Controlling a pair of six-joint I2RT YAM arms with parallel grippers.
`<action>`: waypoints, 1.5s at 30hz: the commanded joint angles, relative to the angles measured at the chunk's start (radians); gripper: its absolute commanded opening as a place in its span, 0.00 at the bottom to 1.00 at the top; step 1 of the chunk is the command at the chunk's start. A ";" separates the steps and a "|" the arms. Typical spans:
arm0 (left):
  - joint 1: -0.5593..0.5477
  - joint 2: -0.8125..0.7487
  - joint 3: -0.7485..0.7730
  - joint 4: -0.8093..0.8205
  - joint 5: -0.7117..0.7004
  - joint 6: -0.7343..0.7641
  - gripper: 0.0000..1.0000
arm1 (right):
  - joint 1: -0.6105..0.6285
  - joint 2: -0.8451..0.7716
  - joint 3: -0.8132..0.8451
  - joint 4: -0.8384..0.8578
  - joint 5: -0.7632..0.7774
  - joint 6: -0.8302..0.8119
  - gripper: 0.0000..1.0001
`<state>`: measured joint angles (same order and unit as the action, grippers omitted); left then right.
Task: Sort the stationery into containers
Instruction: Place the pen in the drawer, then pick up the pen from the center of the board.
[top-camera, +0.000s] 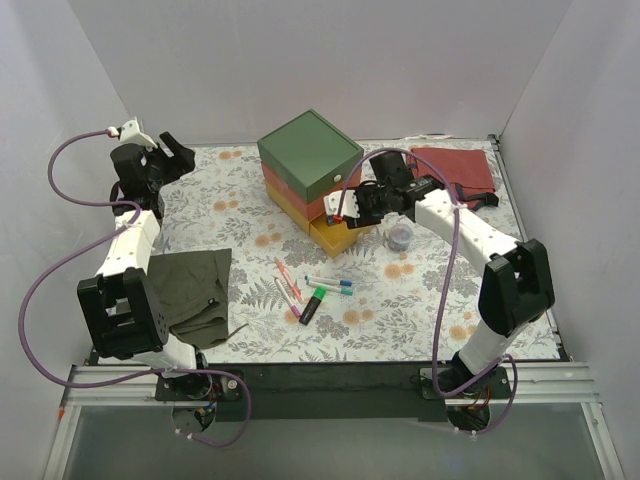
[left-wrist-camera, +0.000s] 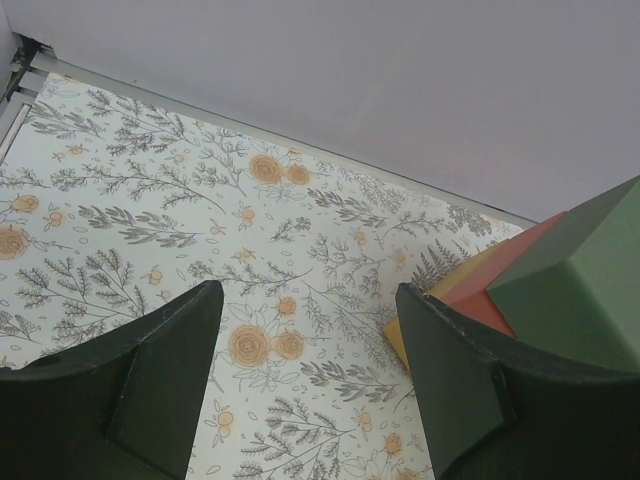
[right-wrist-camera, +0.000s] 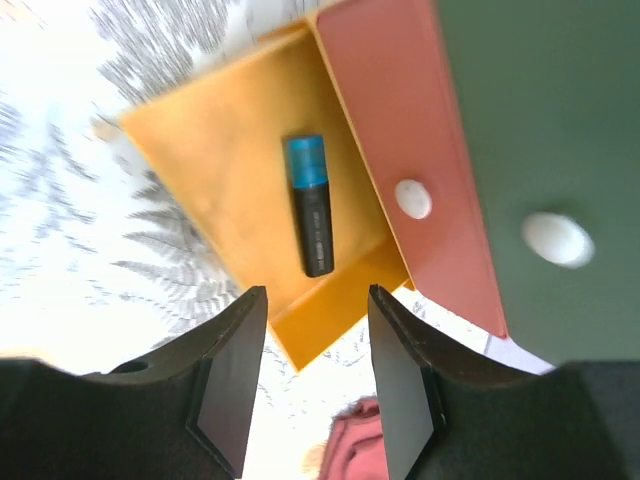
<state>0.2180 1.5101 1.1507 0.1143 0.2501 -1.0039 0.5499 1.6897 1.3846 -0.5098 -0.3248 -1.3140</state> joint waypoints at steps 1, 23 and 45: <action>0.004 -0.053 0.007 -0.028 -0.011 0.007 0.70 | 0.010 -0.090 0.140 -0.371 -0.328 0.003 0.59; 0.003 -0.215 -0.163 0.018 -0.014 0.087 0.70 | 0.366 0.228 0.174 -0.630 -0.336 -0.426 0.50; 0.006 -0.340 -0.235 -0.047 0.012 0.079 0.71 | 0.463 0.361 0.120 -0.452 -0.189 -0.238 0.49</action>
<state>0.2192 1.1877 0.9241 0.0711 0.2455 -0.9199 1.0107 2.0228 1.5295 -0.9886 -0.5301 -1.5978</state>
